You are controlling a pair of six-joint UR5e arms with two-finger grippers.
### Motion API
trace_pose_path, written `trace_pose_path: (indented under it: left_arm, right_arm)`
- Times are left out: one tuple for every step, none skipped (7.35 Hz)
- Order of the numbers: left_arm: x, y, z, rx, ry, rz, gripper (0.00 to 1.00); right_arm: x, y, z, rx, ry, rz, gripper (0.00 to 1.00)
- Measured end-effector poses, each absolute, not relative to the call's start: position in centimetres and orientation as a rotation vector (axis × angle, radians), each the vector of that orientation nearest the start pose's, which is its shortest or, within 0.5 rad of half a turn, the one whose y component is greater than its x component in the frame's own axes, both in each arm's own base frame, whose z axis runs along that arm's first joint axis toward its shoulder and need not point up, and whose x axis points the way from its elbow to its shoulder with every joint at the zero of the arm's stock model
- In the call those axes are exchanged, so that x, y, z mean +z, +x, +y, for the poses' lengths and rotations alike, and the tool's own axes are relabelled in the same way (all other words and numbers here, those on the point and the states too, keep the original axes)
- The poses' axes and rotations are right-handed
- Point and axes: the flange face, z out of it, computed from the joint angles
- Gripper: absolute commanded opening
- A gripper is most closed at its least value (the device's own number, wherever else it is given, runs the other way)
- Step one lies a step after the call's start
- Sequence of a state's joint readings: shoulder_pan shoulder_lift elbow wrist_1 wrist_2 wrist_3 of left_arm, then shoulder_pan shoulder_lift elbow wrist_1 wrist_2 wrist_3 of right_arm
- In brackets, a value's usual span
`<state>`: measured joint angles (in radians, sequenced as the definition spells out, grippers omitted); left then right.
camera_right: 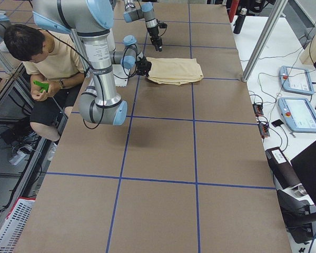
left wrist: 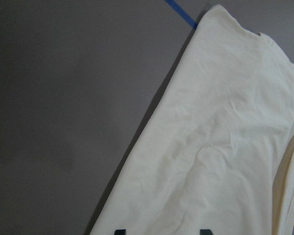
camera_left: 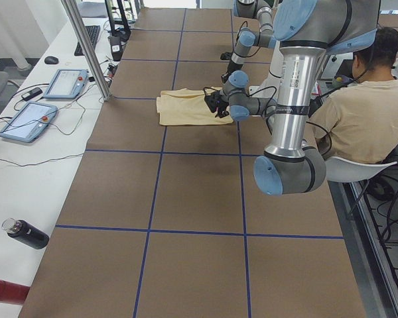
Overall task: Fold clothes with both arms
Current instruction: 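Lower the left gripper to the other near corner and grasp both corners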
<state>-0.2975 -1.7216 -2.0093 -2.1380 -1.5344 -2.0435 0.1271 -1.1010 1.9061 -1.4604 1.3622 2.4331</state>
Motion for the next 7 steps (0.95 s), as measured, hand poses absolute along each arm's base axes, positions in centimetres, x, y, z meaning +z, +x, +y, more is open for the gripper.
trace_pose_path:
  left_arm:
    - [31.6, 46.9, -26.4, -0.703, -0.111, 1.177, 0.59]
    - [31.7, 47.8, -25.0, -0.697, -0.141, 1.169, 0.58]
    - [31.9, 48.3, -24.2, -0.691, -0.155, 1.163, 0.57]
    - [32.1, 48.6, -23.8, -0.688, -0.161, 1.156, 0.57]
    - [32.5, 48.9, -23.6, -0.685, -0.162, 1.147, 0.55]
    - [32.8, 49.2, -23.3, -0.681, -0.165, 1.140, 0.53]
    - [32.9, 49.4, -23.0, -0.676, -0.168, 1.135, 0.51]
  right_arm:
    - [23.9, -57.8, -22.9, 1.009, -0.154, -0.965, 0.00]
    - [23.9, -57.8, -22.8, 1.008, -0.154, -0.965, 0.00]
    - [23.9, -57.8, -22.8, 1.007, -0.154, -0.965, 0.00]
    - [23.8, -57.8, -22.8, 1.007, -0.155, -0.967, 0.00]
    - [23.7, -57.7, -22.7, 1.006, -0.156, -0.969, 0.00]
    - [23.7, -57.7, -22.7, 1.006, -0.157, -0.970, 0.00]
    - [23.7, -57.6, -22.7, 1.007, -0.156, -0.970, 0.00]
